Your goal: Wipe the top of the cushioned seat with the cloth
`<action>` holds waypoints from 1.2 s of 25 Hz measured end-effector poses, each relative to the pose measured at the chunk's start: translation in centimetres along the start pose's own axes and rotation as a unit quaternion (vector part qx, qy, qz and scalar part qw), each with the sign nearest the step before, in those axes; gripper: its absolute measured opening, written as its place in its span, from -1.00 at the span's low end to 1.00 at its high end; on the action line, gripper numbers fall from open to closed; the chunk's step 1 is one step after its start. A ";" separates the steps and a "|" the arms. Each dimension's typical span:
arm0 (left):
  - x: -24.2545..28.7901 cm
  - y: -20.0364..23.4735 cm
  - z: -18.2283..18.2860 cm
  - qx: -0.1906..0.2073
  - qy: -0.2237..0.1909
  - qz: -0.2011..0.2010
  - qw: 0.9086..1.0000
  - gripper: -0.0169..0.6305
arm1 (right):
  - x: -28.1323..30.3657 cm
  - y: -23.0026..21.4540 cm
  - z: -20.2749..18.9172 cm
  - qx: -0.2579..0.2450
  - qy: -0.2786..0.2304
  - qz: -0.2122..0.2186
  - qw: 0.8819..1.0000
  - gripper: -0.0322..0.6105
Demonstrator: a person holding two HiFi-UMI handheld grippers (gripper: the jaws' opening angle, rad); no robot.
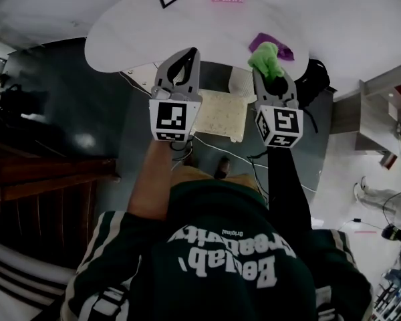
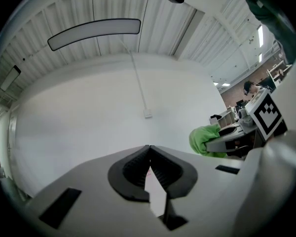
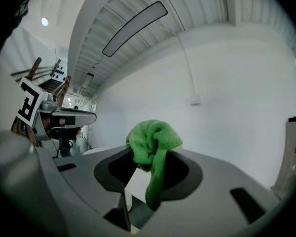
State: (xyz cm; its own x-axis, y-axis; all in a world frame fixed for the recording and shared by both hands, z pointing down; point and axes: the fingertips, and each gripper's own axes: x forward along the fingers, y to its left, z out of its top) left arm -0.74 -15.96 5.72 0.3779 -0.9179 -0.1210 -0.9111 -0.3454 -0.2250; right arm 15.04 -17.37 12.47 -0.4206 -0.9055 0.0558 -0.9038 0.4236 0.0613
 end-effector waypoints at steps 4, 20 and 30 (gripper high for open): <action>0.0 0.0 0.7 0.006 -0.003 0.003 1.000 -0.90 | -0.1 -0.4 1.0 -0.004 -0.009 0.005 1.000 -0.47; 0.9 0.8 1.2 0.008 -0.005 0.012 1.000 -0.90 | 0.1 -1.6 1.6 0.016 -0.022 0.004 1.000 -0.46; 1.7 1.0 1.7 0.006 -0.012 0.012 1.000 -0.90 | 0.3 -2.1 1.7 0.008 -0.021 -0.003 1.000 -0.48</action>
State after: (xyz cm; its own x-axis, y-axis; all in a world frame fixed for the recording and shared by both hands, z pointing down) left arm -0.77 -17.54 3.68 0.3601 -0.9208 -0.1497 -0.9180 -0.3212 -0.2327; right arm 16.72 -18.59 10.71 -0.4174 -0.9086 0.0143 -0.9075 0.4176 0.0464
